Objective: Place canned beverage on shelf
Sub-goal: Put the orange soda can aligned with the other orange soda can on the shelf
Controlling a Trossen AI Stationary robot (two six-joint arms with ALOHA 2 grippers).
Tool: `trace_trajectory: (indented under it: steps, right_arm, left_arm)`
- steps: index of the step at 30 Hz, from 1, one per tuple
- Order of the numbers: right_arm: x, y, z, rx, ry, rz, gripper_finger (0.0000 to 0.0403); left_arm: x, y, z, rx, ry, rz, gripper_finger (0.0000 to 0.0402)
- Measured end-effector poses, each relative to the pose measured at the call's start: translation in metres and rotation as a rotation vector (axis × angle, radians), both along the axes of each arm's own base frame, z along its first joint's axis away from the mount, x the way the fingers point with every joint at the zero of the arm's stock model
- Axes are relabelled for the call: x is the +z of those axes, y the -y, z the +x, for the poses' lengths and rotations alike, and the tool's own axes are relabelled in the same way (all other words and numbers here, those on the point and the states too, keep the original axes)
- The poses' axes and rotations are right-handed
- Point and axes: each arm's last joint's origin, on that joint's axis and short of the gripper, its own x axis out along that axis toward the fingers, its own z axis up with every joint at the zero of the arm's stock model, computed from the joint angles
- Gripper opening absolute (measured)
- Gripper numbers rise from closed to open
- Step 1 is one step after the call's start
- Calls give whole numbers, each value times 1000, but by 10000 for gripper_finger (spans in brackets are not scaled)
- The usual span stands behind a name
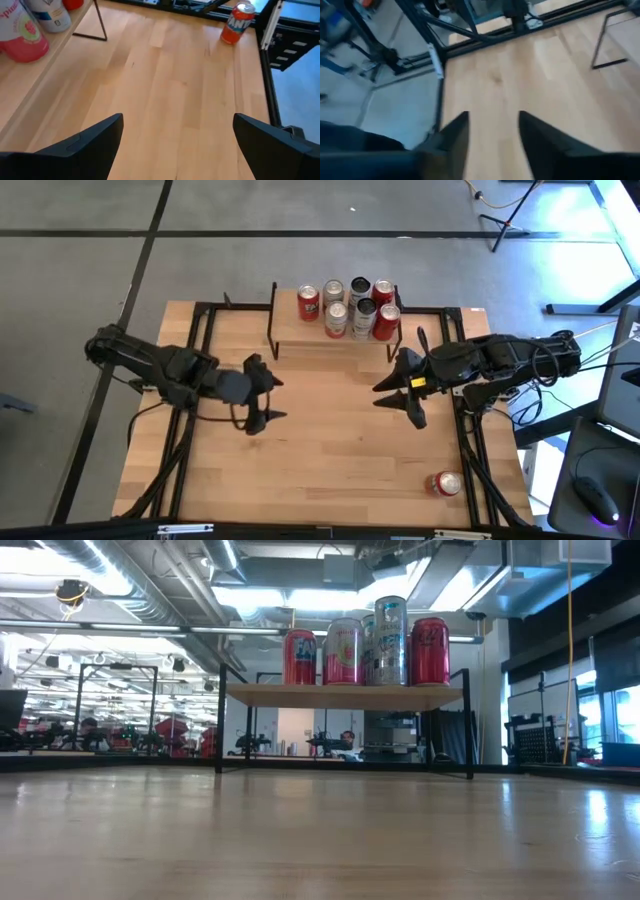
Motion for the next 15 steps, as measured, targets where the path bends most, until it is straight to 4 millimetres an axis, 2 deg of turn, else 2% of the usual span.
trace_trajectory:
  steps: [5, 8, 11, 15]
  right_arm:
    - [18, -1, 2, -9, -9, 68, 293]
    - [22, -1, 0, -57, -94, 131, 353]
    - [14, -1, -2, -133, -245, 206, 382]
    - [-7, -19, -8, -203, -528, 300, 387]
  left_arm:
    - [7, 10, -18, -34, 16, 7, 364]
    - [11, 15, -27, -70, 28, 0, 364]
    - [14, 20, -36, -104, 36, -1, 364]
    - [14, 28, -41, -142, 33, 4, 364]
